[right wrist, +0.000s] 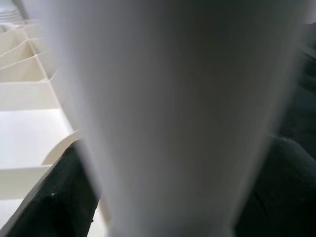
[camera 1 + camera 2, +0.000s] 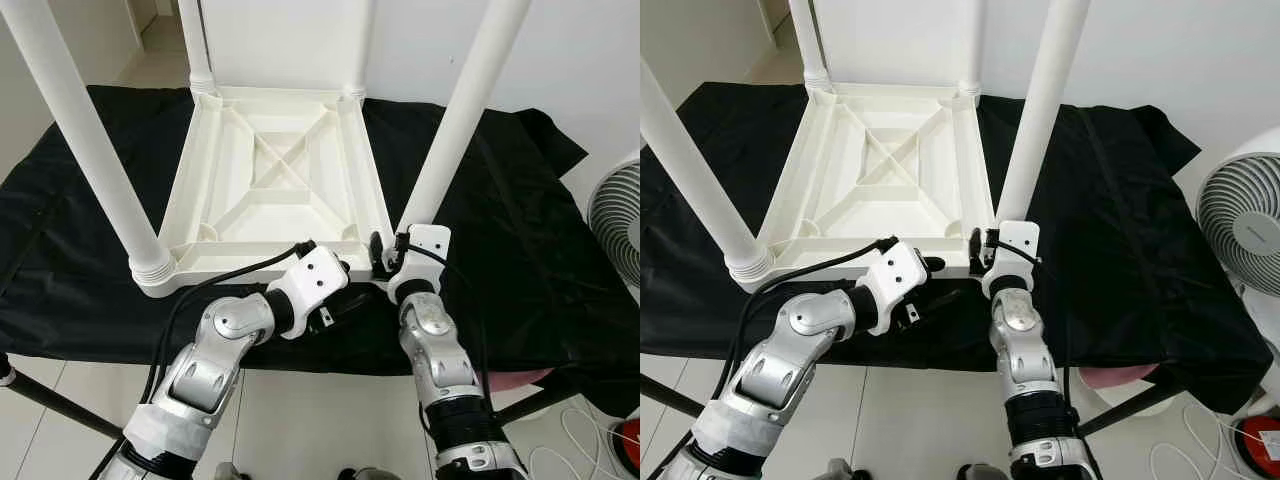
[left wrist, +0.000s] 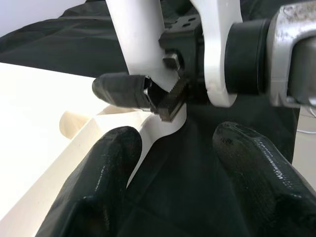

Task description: Building children table

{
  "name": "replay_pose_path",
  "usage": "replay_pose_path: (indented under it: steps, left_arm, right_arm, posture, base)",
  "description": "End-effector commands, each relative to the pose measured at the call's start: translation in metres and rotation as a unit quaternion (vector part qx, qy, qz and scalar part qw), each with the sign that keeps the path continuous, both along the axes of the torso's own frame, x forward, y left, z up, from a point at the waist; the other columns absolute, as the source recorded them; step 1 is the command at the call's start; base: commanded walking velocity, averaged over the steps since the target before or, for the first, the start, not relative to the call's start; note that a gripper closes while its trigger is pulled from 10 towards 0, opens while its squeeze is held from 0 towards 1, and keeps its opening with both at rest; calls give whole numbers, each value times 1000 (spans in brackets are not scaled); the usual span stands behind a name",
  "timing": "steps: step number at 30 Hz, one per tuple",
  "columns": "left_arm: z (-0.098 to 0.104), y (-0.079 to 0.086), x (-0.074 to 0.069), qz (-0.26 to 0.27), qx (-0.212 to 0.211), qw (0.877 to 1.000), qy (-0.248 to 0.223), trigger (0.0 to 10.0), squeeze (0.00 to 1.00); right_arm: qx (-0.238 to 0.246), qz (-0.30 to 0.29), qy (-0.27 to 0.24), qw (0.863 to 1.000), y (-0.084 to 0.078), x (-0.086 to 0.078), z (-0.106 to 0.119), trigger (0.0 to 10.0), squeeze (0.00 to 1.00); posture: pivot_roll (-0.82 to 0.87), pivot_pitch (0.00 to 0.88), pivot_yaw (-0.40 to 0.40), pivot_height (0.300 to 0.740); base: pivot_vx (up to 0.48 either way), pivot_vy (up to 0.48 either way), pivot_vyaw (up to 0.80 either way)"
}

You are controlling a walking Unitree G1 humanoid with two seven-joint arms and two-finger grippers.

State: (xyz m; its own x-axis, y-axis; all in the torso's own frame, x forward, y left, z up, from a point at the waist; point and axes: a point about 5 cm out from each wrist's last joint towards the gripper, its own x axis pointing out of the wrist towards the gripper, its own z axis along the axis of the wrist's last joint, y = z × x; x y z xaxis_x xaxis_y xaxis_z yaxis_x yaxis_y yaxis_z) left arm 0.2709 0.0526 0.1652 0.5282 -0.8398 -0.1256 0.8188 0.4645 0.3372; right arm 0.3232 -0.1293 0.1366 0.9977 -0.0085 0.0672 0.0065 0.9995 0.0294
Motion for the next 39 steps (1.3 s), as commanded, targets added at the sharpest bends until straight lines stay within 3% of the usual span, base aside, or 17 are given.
replay_pose_path:
  steps: [1,7,8,11,13,16,21,22,23,24,25,26,34,39]
  left_arm:
    - [0,0,1,31,-4,999,-11,10000,0]
    - [0,1,1,33,-4,999,-12,10000,0]
    - [0,1,1,33,-4,999,-12,10000,0]
    - [0,2,1,32,-3,999,-12,10000,0]
    - [0,2,2,32,-2,999,-11,10000,0]
    - [1,2,2,30,-1,999,-12,10000,0]
    - [1,3,3,29,-1,999,-13,10000,0]
    - [2,3,3,29,1,999,-13,10000,0]
    - [2,3,3,29,1,999,-13,10000,0]
    - [2,4,3,30,1,999,-13,10000,0]
    - [2,4,3,30,1,999,-13,10000,0]
    - [2,4,4,32,1,999,-13,10000,0]
    - [3,6,4,38,1,999,-14,10000,0]
    - [3,5,3,37,-1,999,-13,10000,0]
  right_arm:
    - [0,13,-9,1000,-2,1,6,10000,1000]
    - [-7,48,-3,999,-6,2,9,10000,1000]
    - [-15,81,-9,997,-7,3,11,10000,0]
    - [-37,175,-19,984,-14,8,18,10000,0]
    - [-48,194,-19,980,-16,10,20,10000,0]
    - [-92,263,-27,960,-21,15,23,10000,0]
    - [-103,289,-24,952,-21,18,23,10000,0]
    - [-119,318,-8,941,-21,20,15,10000,0]
    - [-119,318,-8,941,-21,20,15,10000,0]
    - [-125,340,13,932,-22,22,8,6314,0]
    - [-125,340,13,932,-22,22,8,6314,0]
    - [-129,348,21,928,-24,22,4,0,0]
    - [-141,345,20,928,-31,24,2,0,0]
    - [-121,331,17,936,-31,24,3,0,0]
  posture:
    - [-108,37,-24,740]
    - [-108,37,-24,740]
    - [-108,37,-24,740]
    - [-109,43,-16,740]
    - [-109,43,-16,740]
    - [-110,47,-7,740]
    - [-109,49,-3,740]
    - [-109,49,-3,740]
    - [-109,49,-3,740]
    - [-102,53,2,740]
    - [-102,53,2,740]
    - [-102,53,2,740]
    - [-89,61,1,740]
    - [-95,66,-1,740]
  base:
    - [0,0,0]
    - [0,0,0]
    - [0,0,0]
    - [0,0,0]
    - [0,0,0]
    - [0,0,0]
    - [0,0,0]
    - [0,0,0]
    - [0,0,0]
    - [0,0,0]
    - [0,0,0]
    - [0,0,0]
    - [0,0,0]
    - [0,0,0]
